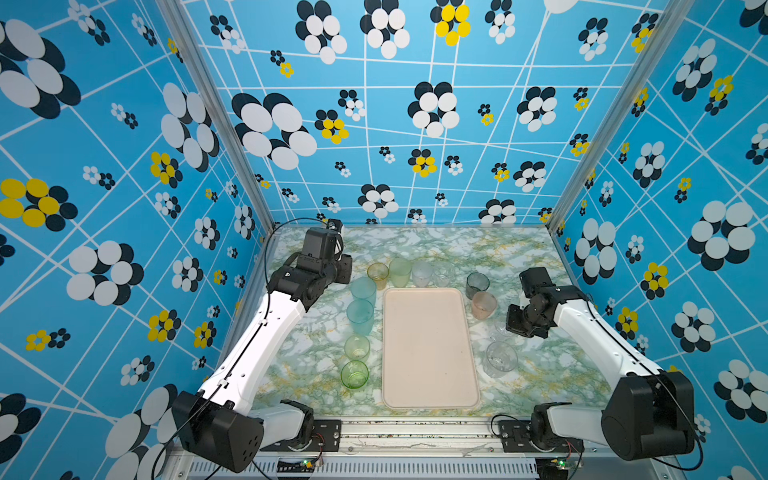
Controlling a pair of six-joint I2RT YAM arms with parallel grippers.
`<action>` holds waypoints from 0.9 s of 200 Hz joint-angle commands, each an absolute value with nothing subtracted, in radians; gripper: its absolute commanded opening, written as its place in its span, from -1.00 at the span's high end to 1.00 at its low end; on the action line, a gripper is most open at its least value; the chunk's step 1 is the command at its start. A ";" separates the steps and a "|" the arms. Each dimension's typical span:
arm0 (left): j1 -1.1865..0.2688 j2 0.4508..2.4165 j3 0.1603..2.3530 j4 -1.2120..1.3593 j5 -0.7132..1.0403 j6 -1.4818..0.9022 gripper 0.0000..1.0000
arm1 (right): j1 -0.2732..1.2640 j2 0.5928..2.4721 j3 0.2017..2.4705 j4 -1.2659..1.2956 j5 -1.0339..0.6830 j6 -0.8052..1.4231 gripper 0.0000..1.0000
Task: Place the glasses into the tray
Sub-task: 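Close the right gripper on the clear glass and lift it, then carry the clear glass with the right gripper over the tray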
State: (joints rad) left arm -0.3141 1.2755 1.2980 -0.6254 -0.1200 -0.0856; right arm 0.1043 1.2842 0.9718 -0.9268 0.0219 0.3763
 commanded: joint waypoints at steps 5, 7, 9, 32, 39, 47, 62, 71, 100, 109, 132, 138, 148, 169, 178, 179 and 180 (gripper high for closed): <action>-0.304 1.276 1.306 -0.626 -0.107 -0.077 0.11 | 0.107 1.210 1.071 -1.054 0.090 0.350 0.94; -0.304 1.277 1.307 -0.625 -0.107 -0.077 0.11 | 0.107 1.206 1.079 -1.060 0.093 0.350 0.94; -0.304 1.275 1.306 -0.625 -0.107 -0.078 0.11 | 0.107 1.201 1.087 -1.065 0.094 0.350 0.94; -0.301 1.270 1.299 -0.618 -0.102 -0.084 0.11 | 0.163 1.173 1.200 -1.113 0.100 0.347 0.94; -0.302 1.269 1.298 -0.615 -0.097 -0.087 0.11 | 0.186 1.180 1.240 -1.124 0.101 0.347 0.94; -0.302 1.269 1.296 -0.611 -0.091 -0.091 0.11 | 0.224 1.195 1.287 -1.135 0.106 0.347 0.94; -0.302 1.269 1.293 -0.604 -0.081 -0.099 0.11 | 0.324 1.255 1.370 -1.144 0.131 0.353 0.94; -0.301 1.270 1.294 -0.604 -0.073 -0.101 0.11 | 0.386 1.299 1.417 -1.138 0.136 0.357 0.94; -0.303 1.260 1.292 -0.615 -0.067 -0.103 0.11 | 0.574 1.487 1.553 -1.097 0.115 0.352 0.94; -0.304 1.252 1.288 -0.618 -0.069 -0.103 0.11 | 0.623 1.556 1.593 -1.088 0.108 0.344 0.94; -0.302 1.233 1.281 -0.625 -0.071 -0.101 0.11 | 0.718 1.737 1.739 -1.083 0.095 0.324 0.94; -0.302 1.231 1.280 -0.628 -0.071 -0.100 0.11 | 0.735 1.779 1.769 -1.082 0.089 0.321 0.94; -0.301 1.225 1.276 -0.634 -0.073 -0.096 0.11 | 0.755 1.843 1.813 -1.078 0.080 0.316 0.94; -0.299 1.217 1.270 -0.642 -0.074 -0.089 0.10 | 0.777 1.947 1.881 -1.055 0.050 0.318 0.94; -0.295 1.214 1.266 -0.643 -0.071 -0.087 0.10 | 0.781 1.984 1.905 -1.048 0.042 0.319 0.94; -0.294 1.214 1.266 -0.644 -0.071 -0.087 0.10 | 0.781 1.988 1.908 -1.048 0.042 0.319 0.94; -0.293 1.213 1.266 -0.644 -0.071 -0.087 0.10 | 0.782 1.992 1.910 -1.048 0.041 0.319 0.94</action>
